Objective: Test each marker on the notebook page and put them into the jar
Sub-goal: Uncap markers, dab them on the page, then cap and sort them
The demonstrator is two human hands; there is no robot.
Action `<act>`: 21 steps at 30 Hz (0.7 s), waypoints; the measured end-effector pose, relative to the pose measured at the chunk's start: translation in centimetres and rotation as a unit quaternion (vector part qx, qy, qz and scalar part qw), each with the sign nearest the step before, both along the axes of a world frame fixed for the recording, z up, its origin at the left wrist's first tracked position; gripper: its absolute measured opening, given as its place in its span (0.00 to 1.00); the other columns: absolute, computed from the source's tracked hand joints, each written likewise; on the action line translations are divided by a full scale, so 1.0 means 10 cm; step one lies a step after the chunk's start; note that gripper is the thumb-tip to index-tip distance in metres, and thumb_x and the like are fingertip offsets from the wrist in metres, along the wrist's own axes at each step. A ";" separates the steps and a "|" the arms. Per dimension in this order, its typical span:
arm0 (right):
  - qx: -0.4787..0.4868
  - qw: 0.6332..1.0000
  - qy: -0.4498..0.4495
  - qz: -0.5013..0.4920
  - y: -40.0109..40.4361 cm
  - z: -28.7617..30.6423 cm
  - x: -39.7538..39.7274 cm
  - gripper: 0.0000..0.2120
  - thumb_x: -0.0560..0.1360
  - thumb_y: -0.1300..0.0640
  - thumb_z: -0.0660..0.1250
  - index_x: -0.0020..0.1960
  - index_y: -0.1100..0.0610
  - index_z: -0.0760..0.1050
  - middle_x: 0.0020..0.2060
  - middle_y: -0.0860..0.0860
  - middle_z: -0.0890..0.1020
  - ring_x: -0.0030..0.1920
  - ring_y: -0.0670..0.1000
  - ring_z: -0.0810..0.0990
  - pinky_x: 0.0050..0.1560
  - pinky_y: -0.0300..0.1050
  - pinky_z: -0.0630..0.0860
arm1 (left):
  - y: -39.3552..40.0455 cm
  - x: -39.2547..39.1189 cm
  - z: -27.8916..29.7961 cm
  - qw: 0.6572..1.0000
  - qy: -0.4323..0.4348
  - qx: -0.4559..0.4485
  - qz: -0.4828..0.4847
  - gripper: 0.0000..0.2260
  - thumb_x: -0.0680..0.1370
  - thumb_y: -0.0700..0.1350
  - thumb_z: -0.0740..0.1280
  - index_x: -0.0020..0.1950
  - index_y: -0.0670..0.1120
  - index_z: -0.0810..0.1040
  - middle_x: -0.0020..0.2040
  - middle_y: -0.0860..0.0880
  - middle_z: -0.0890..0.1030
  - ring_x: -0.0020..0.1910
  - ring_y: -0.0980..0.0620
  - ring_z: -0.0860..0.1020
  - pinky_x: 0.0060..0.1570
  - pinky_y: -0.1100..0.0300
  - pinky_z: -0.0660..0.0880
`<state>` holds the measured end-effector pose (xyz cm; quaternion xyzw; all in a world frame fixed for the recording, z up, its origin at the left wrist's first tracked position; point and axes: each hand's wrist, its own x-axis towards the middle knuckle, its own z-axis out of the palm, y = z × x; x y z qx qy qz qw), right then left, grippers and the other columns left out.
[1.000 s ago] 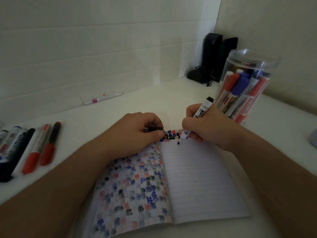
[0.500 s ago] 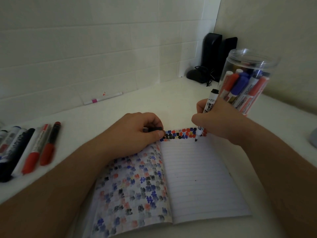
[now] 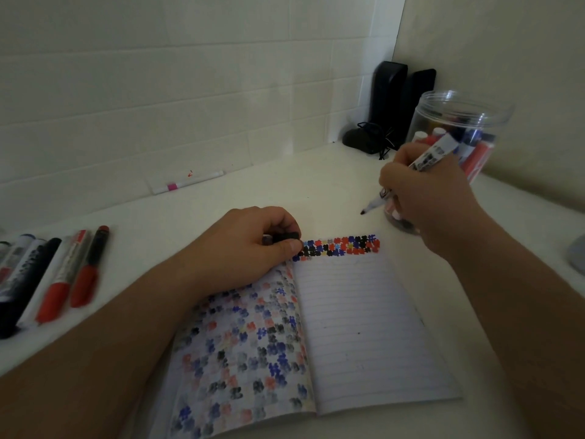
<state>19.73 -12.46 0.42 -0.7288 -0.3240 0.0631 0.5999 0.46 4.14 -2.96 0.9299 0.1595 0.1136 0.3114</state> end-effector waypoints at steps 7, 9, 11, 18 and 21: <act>0.070 0.955 0.226 0.180 0.04 -0.04 -0.12 0.17 0.79 0.66 0.64 0.33 0.54 0.70 0.26 0.53 0.70 0.26 0.50 0.65 0.25 0.39 0.61 | -0.04 0.01 0.05 0.992 -0.121 0.016 0.032 0.08 0.77 0.55 0.71 0.56 0.62 0.81 0.51 0.66 0.82 0.55 0.66 0.78 0.56 0.68 0.69; 0.069 0.950 0.229 0.200 0.05 -0.05 -0.15 0.16 0.80 0.66 0.63 0.35 0.55 0.70 0.27 0.54 0.70 0.27 0.51 0.65 0.26 0.40 0.61 | -0.07 0.01 0.07 0.990 -0.138 -0.001 0.039 0.08 0.76 0.54 0.72 0.56 0.62 0.82 0.51 0.67 0.82 0.55 0.67 0.78 0.54 0.72 0.67; 0.068 0.945 0.238 0.215 0.05 -0.06 -0.18 0.15 0.80 0.65 0.63 0.36 0.56 0.69 0.27 0.54 0.71 0.27 0.51 0.66 0.25 0.40 0.61 | -0.09 0.01 0.08 0.988 -0.145 -0.036 0.036 0.09 0.76 0.52 0.73 0.55 0.60 0.83 0.50 0.67 0.83 0.55 0.68 0.79 0.53 0.75 0.67; 0.061 0.939 0.259 0.219 0.07 -0.06 -0.25 0.14 0.81 0.63 0.64 0.37 0.54 0.72 0.28 0.53 0.73 0.27 0.50 0.68 0.25 0.39 0.64 | -0.13 0.03 0.10 0.986 -0.143 -0.084 0.020 0.09 0.76 0.50 0.74 0.55 0.58 0.82 0.49 0.65 0.85 0.52 0.67 0.81 0.52 0.78 0.69; 0.059 0.941 0.249 0.219 0.08 -0.08 -0.27 0.14 0.81 0.63 0.66 0.37 0.55 0.73 0.28 0.53 0.74 0.28 0.50 0.69 0.24 0.38 0.65 | -0.14 0.03 0.09 0.985 -0.144 -0.088 0.025 0.09 0.76 0.51 0.74 0.56 0.59 0.82 0.49 0.66 0.84 0.51 0.68 0.81 0.50 0.79 0.69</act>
